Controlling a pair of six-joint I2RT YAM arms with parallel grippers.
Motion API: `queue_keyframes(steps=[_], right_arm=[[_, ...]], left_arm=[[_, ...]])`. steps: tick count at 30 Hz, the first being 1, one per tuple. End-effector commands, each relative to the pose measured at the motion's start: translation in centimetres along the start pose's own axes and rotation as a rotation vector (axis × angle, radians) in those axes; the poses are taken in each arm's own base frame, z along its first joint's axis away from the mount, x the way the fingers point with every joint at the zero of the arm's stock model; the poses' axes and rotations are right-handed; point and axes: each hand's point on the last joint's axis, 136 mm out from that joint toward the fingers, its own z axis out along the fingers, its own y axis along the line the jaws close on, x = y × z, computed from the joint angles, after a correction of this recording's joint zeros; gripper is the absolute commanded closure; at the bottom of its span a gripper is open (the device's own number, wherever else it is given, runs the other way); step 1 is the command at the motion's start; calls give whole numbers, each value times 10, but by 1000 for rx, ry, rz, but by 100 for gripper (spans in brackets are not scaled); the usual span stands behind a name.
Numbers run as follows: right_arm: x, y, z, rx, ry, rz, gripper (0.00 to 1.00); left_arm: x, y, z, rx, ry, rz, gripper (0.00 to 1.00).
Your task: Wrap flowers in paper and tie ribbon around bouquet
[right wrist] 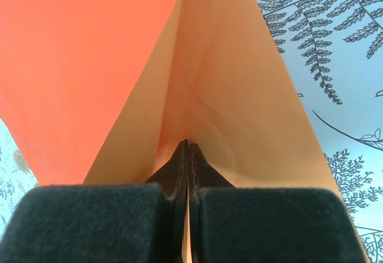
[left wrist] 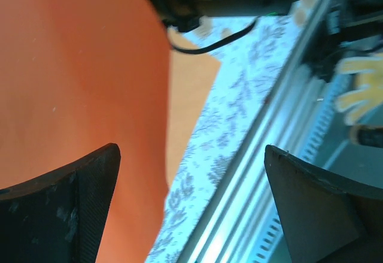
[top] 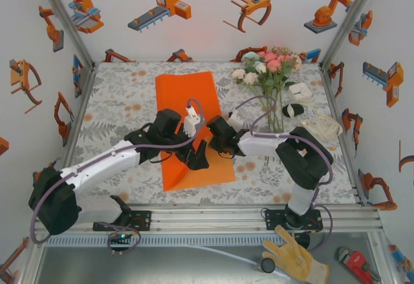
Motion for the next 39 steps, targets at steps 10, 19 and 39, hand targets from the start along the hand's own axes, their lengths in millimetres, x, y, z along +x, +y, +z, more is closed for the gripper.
queue_keyframes(steps=[10,19,39], right_arm=[[28,-116,-7,357,29,30,100],[20,-147,-31,445,-43,81,100],[-30,-28,-93,61,-10,-138,84]], left_arm=[[-19,122,-105,-678,-437,-454,100],[147,172,-245,-1475,-427,-970,100],[94,173,-273,-1384,-545,-893,19]])
